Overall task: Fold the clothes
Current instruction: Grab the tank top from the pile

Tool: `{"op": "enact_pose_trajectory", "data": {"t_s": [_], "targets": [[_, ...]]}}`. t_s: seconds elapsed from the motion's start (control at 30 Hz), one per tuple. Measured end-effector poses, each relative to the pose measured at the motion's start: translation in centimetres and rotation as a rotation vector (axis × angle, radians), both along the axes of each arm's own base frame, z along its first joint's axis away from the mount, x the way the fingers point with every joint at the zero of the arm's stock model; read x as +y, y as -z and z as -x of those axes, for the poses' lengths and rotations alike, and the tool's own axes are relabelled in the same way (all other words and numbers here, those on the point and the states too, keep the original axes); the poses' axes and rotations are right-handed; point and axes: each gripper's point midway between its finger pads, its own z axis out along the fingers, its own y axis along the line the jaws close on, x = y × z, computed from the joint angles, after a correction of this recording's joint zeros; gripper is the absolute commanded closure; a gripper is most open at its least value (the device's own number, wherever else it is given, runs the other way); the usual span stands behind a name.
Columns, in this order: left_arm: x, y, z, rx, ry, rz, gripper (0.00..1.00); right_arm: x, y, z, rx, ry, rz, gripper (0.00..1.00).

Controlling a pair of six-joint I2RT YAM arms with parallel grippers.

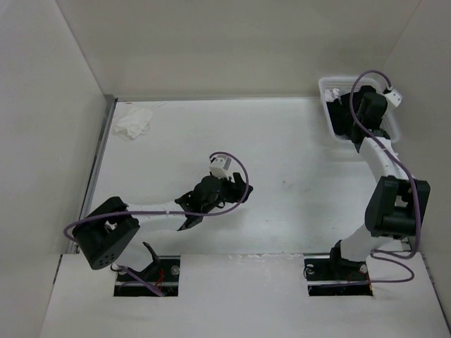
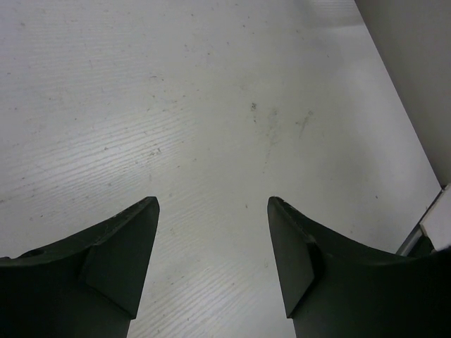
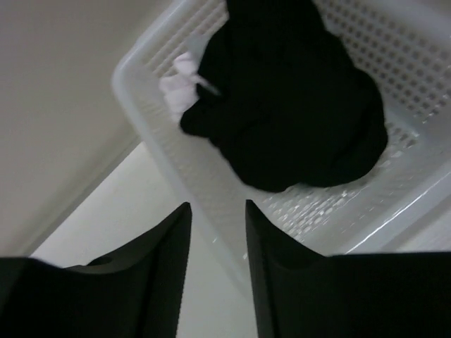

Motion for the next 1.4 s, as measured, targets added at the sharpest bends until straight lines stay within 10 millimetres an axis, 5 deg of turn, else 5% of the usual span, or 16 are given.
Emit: {"op": "enact_pose_trajectory", "data": {"t_s": [0.1, 0.33, 0.5, 0.63, 0.77, 0.87, 0.93, 1.07, 1.23, 1.4], "targets": [[0.1, 0.8, -0.3, 0.012, -0.004, -0.009, 0.38, -5.3, 2.2, -3.1, 0.058, 0.094, 0.011, 0.47], [0.8, 1.6, -1.2, 0.037, -0.022, -0.012, 0.37, -11.1, 8.7, -7.3, 0.211, 0.158, 0.006, 0.46], [1.8, 1.8, -2.1, 0.049, -0.053, 0.010, 0.37, -12.1, 12.0, -8.3, 0.279, 0.147, -0.004, 0.68], [1.6, 2.0, -2.0, 0.069, -0.038, 0.033, 0.37, -11.6, 12.0, -9.1, 0.258, 0.099, -0.031, 1.00], [1.6, 2.1, -2.1, 0.088, -0.031, 0.049, 0.37, -11.5, 11.4, -9.7, 0.214, 0.086, -0.027, 1.00], [1.7, 2.0, -2.3, 0.089, -0.035, 0.060, 0.37, -11.0, 11.2, -8.4, 0.182, 0.092, -0.026, 1.00], [1.7, 1.9, -2.4, 0.088, -0.035, 0.064, 0.37, -9.8, 9.0, -6.0, 0.134, 0.099, -0.041, 1.00], [1.7, 2.0, -2.2, 0.090, -0.029, 0.067, 0.37, -6.4, -0.9, -3.9, -0.093, 0.069, -0.035, 1.00], [2.0, 2.2, -2.2, 0.092, -0.036, 0.066, 0.38, 2.4, -16.8, 0.7, -0.442, -0.093, -0.008, 1.00], [4.3, 1.8, -3.1, 0.080, -0.103, 0.077, 0.38, 12.0, -26.8, 8.3, -0.678, -0.338, -0.038, 0.98]]}}
